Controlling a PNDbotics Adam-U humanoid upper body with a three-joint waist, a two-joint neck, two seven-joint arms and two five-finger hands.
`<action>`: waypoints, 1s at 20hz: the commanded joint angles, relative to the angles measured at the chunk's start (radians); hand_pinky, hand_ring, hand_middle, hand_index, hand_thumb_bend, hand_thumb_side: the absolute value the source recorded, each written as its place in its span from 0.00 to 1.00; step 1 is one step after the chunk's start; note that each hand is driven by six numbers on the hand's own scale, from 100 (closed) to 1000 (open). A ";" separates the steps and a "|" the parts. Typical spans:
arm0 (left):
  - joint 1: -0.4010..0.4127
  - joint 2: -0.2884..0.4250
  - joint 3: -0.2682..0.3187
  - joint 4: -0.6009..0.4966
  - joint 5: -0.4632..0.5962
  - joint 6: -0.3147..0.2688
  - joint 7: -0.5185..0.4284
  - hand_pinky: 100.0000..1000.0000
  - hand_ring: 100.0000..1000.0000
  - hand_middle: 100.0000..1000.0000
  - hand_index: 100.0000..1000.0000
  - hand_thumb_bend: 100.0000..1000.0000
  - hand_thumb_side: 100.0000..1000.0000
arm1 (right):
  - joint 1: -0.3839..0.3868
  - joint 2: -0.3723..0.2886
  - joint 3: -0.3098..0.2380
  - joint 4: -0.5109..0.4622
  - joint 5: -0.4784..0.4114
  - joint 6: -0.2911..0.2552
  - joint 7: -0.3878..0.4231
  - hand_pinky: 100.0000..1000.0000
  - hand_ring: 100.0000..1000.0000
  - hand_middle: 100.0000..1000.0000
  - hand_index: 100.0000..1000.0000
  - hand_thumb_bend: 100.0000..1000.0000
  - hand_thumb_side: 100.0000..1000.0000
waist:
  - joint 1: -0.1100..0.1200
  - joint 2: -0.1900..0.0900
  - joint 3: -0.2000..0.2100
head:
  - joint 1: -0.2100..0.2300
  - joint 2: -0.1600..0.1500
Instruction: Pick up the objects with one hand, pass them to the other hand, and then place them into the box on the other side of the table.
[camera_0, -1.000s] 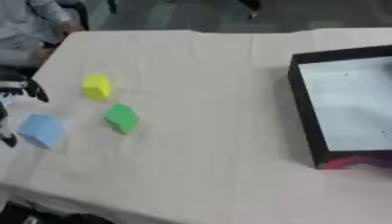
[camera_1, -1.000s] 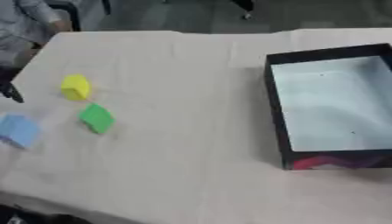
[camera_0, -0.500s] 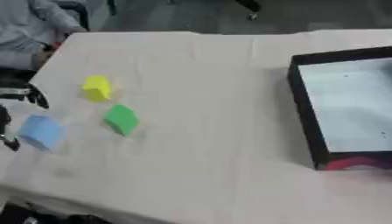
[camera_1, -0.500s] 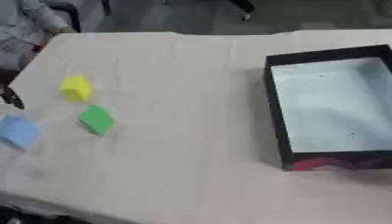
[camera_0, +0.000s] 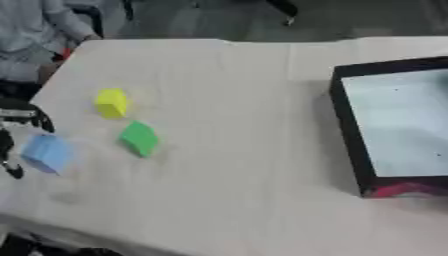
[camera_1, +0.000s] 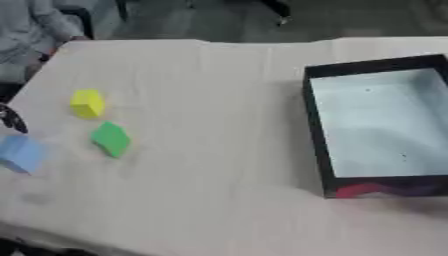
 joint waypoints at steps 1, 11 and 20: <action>-0.017 0.027 0.019 0.012 -0.007 -0.015 0.024 0.87 0.85 0.76 0.79 0.74 0.00 | -0.008 -0.017 -0.008 -0.009 0.003 -0.004 0.005 1.00 1.00 0.97 1.00 0.00 0.44 | -0.013 -0.026 0.000 | 0.006 -0.012; -0.022 0.008 0.035 0.067 -0.029 -0.037 0.096 0.87 0.84 0.75 0.77 0.68 0.00 | -0.007 -0.009 -0.010 -0.007 0.010 -0.009 0.008 1.00 1.00 0.96 1.00 0.00 0.45 | -0.019 -0.020 -0.007 | 0.013 -0.016; -0.022 0.010 0.046 0.089 -0.059 -0.035 0.110 0.86 0.84 0.74 0.74 0.63 0.00 | -0.006 -0.004 -0.009 -0.005 0.020 -0.009 0.013 1.00 1.00 0.96 1.00 0.00 0.46 | -0.018 -0.018 -0.007 | 0.018 -0.021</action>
